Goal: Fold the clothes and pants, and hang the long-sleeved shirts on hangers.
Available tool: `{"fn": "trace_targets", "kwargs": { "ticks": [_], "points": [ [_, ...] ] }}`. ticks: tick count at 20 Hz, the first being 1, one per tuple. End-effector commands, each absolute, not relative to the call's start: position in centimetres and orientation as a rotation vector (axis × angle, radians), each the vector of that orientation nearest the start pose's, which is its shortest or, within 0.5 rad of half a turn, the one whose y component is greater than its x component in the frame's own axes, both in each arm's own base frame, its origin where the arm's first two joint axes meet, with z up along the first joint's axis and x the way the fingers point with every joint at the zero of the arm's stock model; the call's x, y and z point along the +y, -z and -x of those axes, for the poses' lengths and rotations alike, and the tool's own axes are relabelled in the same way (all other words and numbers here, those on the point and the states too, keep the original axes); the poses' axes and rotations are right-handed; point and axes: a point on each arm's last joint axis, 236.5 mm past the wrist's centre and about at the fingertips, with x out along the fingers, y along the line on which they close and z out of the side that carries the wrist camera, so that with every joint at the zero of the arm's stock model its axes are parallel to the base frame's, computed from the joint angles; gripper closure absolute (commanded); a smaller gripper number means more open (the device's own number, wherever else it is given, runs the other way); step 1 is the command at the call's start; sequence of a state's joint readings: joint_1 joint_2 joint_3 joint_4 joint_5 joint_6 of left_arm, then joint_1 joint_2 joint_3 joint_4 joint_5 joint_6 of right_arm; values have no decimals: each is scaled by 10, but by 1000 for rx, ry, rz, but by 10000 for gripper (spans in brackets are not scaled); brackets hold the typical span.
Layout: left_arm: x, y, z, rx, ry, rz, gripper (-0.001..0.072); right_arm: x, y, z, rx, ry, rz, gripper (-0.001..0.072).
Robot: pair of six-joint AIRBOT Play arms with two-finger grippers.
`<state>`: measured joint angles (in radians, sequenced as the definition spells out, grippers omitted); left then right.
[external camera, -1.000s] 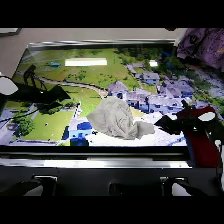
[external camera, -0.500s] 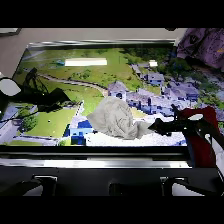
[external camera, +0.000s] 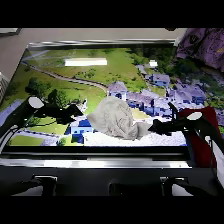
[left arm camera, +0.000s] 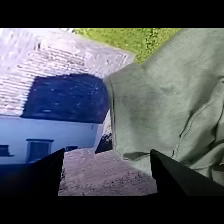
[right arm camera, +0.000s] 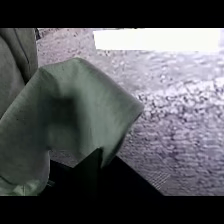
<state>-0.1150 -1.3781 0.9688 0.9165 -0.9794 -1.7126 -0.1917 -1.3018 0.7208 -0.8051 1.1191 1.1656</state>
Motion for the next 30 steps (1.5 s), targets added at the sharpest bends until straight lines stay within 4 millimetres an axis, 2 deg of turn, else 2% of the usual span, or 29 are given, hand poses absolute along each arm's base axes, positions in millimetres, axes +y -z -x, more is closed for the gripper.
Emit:
{"fn": "trace_targets", "kwargs": {
  "ticks": [1,5,6,8,9,10,12,14,16,18,20,21,23,24,25,27,28,30],
  "points": [
    [-191,70,-372,1386,280,803,96,89,63,-292,1425,-381,-613,676],
    [-218,89,-375,1413,335,871,114,89,54,-294,1399,-377,-612,676],
    [-222,92,-375,1422,343,870,144,89,51,-293,1394,-380,-610,676],
    [-227,93,-378,1421,358,863,561,89,45,-294,1376,-385,-600,677],
    [-228,87,-381,1409,369,859,686,89,40,-295,1359,-386,-591,677],
    [-227,79,-386,1392,386,857,686,88,33,-299,1336,-388,-581,677],
    [-219,48,-404,1333,425,849,690,83,9,-314,1267,-381,-545,678],
    [-200,-4,-429,1232,441,805,691,72,-34,-342,1155,-358,-496,678],
    [-164,-75,-455,1080,406,698,691,63,-104,-375,993,-364,-418,678],
    [-123,-164,-469,883,360,565,691,54,-184,-395,834,-349,-343,678],
    [-91,-262,-460,672,334,457,690,44,-265,-395,672,-318,-253,678],
    [-80,-309,-446,568,325,420,690,38,-308,-388,577,-287,-209,678],
    [-65,-386,-406,392,310,368,689,30,-387,-358,393,-227,-136,677],
    [-60,-416,-381,320,302,348,689,28,-422,-337,302,-199,-110,677],
    [-57,-438,-357,262,292,330,689,25,-450,-315,230,-168,-96,677],
    [-49,-467,-308,170,245,273,689,21,-491,-267,104,-114,-66,677],
    [-40,-474,-286,143,194,242,689,17,-504,-246,56,-81,-48,677],
    [-13,-476,-255,131,54,250,689,5,-518,-216,-8,-6,-35,677]
  ]
}}
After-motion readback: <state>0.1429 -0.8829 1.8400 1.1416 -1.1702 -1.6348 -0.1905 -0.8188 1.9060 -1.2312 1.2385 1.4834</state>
